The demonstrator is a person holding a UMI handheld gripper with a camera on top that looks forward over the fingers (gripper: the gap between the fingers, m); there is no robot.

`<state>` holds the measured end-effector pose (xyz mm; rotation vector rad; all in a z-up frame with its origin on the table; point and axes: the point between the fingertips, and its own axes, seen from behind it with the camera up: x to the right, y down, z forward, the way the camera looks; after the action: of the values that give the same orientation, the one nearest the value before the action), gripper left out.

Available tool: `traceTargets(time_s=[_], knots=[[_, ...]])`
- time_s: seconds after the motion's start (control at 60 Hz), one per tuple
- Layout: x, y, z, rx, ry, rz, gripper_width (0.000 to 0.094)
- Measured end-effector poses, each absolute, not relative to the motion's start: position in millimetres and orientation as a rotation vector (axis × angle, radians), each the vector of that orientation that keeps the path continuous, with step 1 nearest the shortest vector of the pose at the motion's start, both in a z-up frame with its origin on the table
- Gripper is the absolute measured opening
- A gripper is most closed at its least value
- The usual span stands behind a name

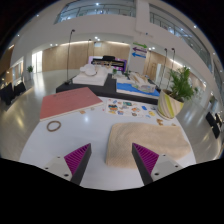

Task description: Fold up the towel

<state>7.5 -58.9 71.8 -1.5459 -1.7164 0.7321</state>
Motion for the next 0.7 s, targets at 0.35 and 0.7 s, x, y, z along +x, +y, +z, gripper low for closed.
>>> traceTargets(time_s=[0.35,0.7], knots=[[-69.0,-26.6,-13.3,-1.626,-1.735,0.599,0.0749],[-69.9,-9.3,7.9,-1.695,-1.734,0.579,0.0008]])
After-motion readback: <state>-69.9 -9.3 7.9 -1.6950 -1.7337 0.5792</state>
